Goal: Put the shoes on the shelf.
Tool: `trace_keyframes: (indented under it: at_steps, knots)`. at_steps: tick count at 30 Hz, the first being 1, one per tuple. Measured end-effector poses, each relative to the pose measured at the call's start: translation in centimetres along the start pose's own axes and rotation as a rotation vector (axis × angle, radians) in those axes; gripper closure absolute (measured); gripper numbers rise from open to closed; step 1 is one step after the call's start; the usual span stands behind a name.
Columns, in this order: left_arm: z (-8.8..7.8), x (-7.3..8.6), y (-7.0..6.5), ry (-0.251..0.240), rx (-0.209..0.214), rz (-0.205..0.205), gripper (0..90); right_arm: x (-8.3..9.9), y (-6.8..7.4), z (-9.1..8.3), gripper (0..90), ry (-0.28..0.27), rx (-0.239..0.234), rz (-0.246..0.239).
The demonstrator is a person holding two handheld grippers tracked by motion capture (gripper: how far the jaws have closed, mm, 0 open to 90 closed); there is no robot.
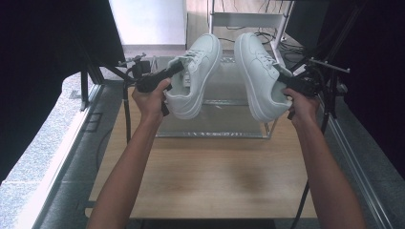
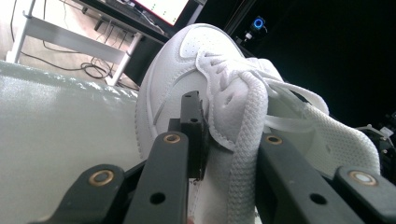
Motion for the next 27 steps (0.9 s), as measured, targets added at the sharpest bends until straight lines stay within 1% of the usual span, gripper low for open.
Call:
trace_keyframes:
  at_steps: [2,3,4,5,6,8,9,10,13,14,15,17,18,19,20,21,24,25,27]
  knots:
    - [0.5,-0.2,0.2,-0.012,-0.008,-0.012,80.1,-0.1,0.2,0.6,86.2,0.0,0.012,0.007]
    - [0.9,-0.4,0.3,-0.014,-0.017,-0.013,80.1,-0.2,0.6,1.3,86.2,0.008,0.022,0.013]
    - [0.9,-0.4,0.3,-0.014,-0.017,-0.013,80.1,-0.2,0.6,1.3,86.2,0.008,0.022,0.013]
    - [1.5,-0.9,0.4,-0.011,-0.028,-0.015,80.1,-0.6,0.9,2.0,86.2,0.012,0.031,0.007]
    - [1.5,-0.9,0.4,-0.011,-0.028,-0.015,80.1,-0.6,0.9,2.0,86.2,0.012,0.031,0.007]
    - [2.1,-1.6,0.5,0.003,-0.041,-0.009,80.1,-1.0,1.2,2.5,86.2,0.014,0.039,0.007]
    - [2.8,-2.3,0.7,0.012,-0.052,0.001,80.1,-1.3,1.5,3.1,86.2,0.014,0.048,0.009]
    - [2.8,-2.3,0.7,0.012,-0.052,0.001,80.2,-1.3,1.5,3.1,86.2,0.014,0.048,0.009]
    - [3.8,-3.4,1.1,0.013,-0.075,-0.002,80.2,-1.8,1.9,4.3,86.2,0.025,0.067,0.01]
    - [3.8,-3.4,1.1,0.013,-0.075,-0.002,80.2,-1.8,1.9,4.3,86.2,0.025,0.067,0.01]
    - [4.0,-3.6,1.4,0.01,-0.084,-0.002,80.2,-2.1,2.1,4.9,86.2,0.031,0.083,0.009]
    - [4.3,-3.8,1.9,0.008,-0.099,-0.008,80.2,-2.3,2.3,5.2,86.2,0.033,0.087,0.01]
    - [4.5,-3.8,2.2,0.004,-0.104,-0.019,80.2,-2.5,2.3,5.5,86.2,0.032,0.088,0.01]
    - [4.8,-3.8,2.8,-0.001,-0.11,-0.046,80.2,-2.8,2.5,6.0,86.1,0.032,0.095,0.015]
    - [4.8,-3.8,2.8,-0.001,-0.11,-0.046,80.2,-2.8,2.5,6.0,86.1,0.032,0.095,0.015]
    - [5.0,-3.8,3.2,0.003,-0.116,-0.058,80.2,-2.9,2.6,6.1,86.2,0.031,0.099,0.013]
    - [5.4,-3.9,3.6,0.027,-0.148,-0.036,80.3,-3.2,2.8,6.8,86.2,0.023,0.115,0.018]
    - [5.7,-3.8,3.8,0.038,-0.166,-0.024,80.2,-3.2,2.8,7.2,86.2,0.031,0.122,0.025]
    - [5.8,-3.8,4.0,0.038,-0.173,-0.028,80.2,-3.2,2.8,7.3,86.2,0.033,0.124,0.024]
Point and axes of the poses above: each handheld gripper's, and its own axes: z roughly forward along the jaws, x roughly out of its underside, y roughly to its left, the point moved 2 cm from there along z, roughly forward along the jaws, and after that the axes turned 14 degrees about x, right-handed, at the moved point
